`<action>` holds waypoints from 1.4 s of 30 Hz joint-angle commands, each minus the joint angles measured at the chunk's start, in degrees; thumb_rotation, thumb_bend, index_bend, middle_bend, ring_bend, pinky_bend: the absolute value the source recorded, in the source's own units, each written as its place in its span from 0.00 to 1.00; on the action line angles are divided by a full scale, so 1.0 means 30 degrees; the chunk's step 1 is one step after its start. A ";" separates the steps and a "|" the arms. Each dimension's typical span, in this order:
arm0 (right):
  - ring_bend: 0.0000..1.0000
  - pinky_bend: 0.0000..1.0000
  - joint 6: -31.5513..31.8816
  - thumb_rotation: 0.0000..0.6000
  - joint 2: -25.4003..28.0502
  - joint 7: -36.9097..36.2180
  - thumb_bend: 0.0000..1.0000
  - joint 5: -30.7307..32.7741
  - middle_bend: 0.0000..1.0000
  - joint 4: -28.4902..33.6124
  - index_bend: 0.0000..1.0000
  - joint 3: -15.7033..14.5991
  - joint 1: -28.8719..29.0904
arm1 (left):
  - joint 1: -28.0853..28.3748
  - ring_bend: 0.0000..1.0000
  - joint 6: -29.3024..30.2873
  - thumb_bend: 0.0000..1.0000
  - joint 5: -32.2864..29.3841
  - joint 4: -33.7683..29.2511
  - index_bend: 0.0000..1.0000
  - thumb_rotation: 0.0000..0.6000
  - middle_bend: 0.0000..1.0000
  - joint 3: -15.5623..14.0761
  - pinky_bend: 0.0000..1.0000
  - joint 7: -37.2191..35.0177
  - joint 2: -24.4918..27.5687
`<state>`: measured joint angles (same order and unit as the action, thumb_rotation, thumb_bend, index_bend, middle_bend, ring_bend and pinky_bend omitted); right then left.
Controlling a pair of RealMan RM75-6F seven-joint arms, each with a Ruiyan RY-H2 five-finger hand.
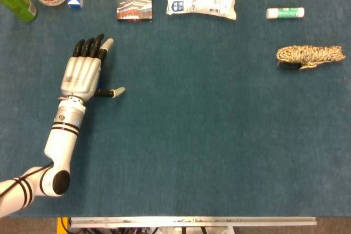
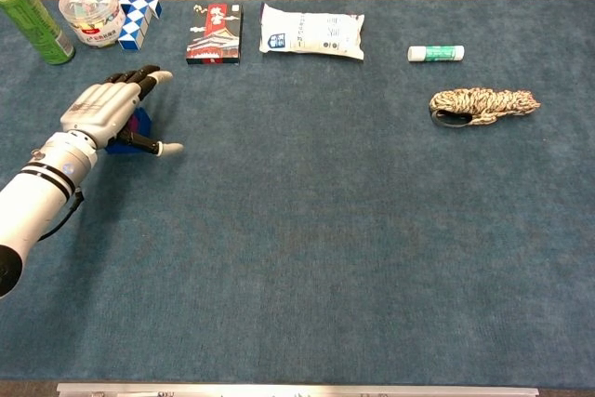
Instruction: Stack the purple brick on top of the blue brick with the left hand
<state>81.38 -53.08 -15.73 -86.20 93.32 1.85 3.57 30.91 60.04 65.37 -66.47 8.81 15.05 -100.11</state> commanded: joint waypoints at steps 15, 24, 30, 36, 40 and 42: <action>0.08 0.21 -0.0020 1.00 0.0019 -0.0017 0.48 -0.0015 0.27 0.0006 0.24 -0.0005 0.0003 | -0.0004 0.00 -0.0087 0.00 -0.0023 -0.0008 0.00 0.71 0.00 0.0084 0.00 0.0260 -0.0066; 0.08 0.21 0.0053 1.00 0.0021 -0.0027 0.48 -0.0056 0.27 0.0017 0.24 -0.0010 -0.0027 | -0.0181 0.00 0.0622 0.00 0.0332 -0.1279 0.00 0.71 0.00 0.0111 0.00 0.0702 0.0599; 0.08 0.21 0.0023 1.00 0.0001 0.0048 0.48 -0.0069 0.27 0.0022 0.24 -0.0020 -0.0012 | -0.0498 0.00 0.1548 0.00 0.0572 -0.3423 0.00 0.71 0.00 0.0108 0.00 0.1599 0.1841; 0.08 0.21 -0.0009 1.00 -0.0053 0.0254 0.48 -0.0057 0.27 0.0076 0.24 -0.0035 -0.0003 | -0.1443 0.00 0.3149 0.00 0.1176 -0.6671 0.00 0.72 0.00 -0.0307 0.00 0.2696 0.4497; 0.08 0.21 -0.0144 1.00 -0.0143 0.0583 0.48 -0.0048 0.27 0.0143 0.24 -0.0062 0.0060 | -0.2183 0.00 0.3853 0.00 0.1188 -0.9196 0.00 0.84 0.00 -0.0606 0.00 0.3158 0.6710; 0.08 0.21 -0.0247 1.00 -0.0207 0.0799 0.48 -0.0003 0.27 0.0190 0.24 -0.0064 0.0110 | -0.2660 0.00 0.4368 0.00 0.1465 -1.0305 0.00 0.87 0.00 -0.0836 0.00 0.3051 0.7824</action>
<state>80.81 -53.58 -13.59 -86.29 93.80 1.67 3.80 24.88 71.02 68.88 -93.79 7.26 23.64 -80.18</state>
